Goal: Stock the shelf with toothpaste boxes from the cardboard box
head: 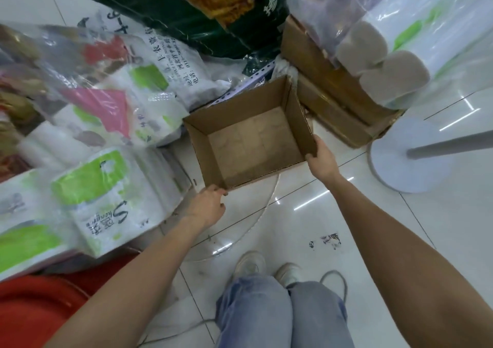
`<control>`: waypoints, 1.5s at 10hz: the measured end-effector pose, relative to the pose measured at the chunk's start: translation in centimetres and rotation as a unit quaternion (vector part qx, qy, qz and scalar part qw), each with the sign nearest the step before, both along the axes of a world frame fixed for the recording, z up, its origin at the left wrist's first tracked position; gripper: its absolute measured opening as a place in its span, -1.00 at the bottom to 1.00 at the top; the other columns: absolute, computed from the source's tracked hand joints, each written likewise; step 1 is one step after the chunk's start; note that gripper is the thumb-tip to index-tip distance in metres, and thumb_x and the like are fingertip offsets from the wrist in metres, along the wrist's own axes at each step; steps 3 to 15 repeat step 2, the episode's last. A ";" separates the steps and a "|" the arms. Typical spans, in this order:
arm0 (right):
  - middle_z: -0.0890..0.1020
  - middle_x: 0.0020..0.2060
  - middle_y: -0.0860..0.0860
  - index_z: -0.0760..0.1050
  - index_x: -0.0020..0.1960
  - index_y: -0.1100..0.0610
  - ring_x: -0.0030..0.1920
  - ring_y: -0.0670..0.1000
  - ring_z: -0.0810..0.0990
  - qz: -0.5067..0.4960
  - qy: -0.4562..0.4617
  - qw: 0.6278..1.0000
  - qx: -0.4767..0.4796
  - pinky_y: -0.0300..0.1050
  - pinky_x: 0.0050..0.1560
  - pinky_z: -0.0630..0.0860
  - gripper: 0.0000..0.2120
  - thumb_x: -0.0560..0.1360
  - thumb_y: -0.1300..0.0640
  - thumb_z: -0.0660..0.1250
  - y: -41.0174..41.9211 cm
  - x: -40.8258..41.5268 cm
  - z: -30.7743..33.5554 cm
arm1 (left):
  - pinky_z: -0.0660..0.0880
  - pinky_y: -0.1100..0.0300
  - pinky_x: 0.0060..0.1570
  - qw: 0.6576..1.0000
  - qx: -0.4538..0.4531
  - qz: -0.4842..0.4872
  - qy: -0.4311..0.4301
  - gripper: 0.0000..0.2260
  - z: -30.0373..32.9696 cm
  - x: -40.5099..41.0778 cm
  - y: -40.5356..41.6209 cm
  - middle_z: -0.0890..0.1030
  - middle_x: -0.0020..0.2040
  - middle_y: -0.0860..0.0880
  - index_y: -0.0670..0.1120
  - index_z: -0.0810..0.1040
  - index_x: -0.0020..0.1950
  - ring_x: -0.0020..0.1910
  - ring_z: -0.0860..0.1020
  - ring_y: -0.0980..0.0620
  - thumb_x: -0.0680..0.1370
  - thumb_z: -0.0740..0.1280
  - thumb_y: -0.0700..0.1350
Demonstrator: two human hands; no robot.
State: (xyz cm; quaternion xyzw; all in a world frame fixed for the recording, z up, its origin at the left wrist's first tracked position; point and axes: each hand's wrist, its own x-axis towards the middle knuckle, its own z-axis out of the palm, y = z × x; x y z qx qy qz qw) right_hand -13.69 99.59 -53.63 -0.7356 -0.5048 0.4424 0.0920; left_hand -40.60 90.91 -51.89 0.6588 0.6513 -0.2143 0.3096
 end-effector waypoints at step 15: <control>0.28 0.42 0.17 0.21 0.47 0.13 0.38 0.23 0.29 0.090 -0.105 0.990 -0.009 0.15 0.41 0.20 -0.45 0.51 0.20 0.25 -1.8 -0.8 4.9 | 0.38 0.09 0.25 0.998 -0.018 0.042 -0.030 -0.62 3.4 -0.1 -0.7 0.43 0.37 -0.06 -0.01 0.39 0.39 0.30 0.40 -0.09 0.56 0.20 -0.09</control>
